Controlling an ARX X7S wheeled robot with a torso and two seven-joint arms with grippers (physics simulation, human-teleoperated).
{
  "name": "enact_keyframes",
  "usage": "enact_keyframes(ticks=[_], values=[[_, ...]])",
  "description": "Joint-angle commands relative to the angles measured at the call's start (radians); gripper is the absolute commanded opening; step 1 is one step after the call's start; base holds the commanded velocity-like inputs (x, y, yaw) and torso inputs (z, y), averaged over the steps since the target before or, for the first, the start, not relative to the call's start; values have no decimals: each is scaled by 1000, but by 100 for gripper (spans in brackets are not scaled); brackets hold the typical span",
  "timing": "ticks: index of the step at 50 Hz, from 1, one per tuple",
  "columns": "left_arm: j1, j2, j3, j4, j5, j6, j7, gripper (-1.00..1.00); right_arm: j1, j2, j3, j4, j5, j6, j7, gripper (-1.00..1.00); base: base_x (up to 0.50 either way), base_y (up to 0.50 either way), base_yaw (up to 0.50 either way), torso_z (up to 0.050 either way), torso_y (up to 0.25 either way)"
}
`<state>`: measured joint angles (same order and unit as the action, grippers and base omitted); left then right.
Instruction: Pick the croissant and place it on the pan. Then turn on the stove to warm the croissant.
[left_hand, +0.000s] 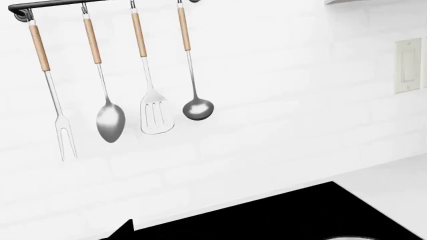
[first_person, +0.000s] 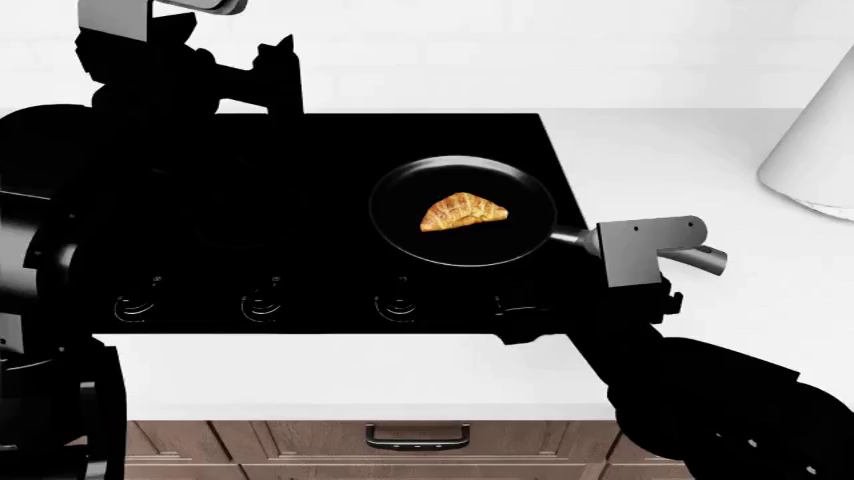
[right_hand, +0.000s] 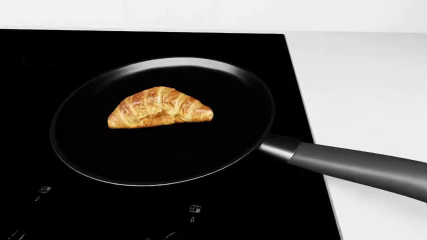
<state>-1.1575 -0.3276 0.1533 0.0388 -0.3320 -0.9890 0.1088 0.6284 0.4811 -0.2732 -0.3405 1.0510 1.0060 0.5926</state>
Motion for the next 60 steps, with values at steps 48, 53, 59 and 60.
enact_keyframes(ticks=[48,53,59,60], values=[[94,-54,-73,-141,52,227,-68,100,124,-16,25,124,171,154,82,100,0,0,0,0,0],[135,-69,-104,-52,36,183,-94,100,135,-16,18,140,158,145,73,100,0,0,0,0,0],[158,-71,-115,-2,28,166,-107,100,160,-19,5,167,142,140,59,100,0,0,0,0,0],[163,-71,-118,3,26,165,-108,100,165,-21,2,174,140,140,56,100,0,0,0,0,0]])
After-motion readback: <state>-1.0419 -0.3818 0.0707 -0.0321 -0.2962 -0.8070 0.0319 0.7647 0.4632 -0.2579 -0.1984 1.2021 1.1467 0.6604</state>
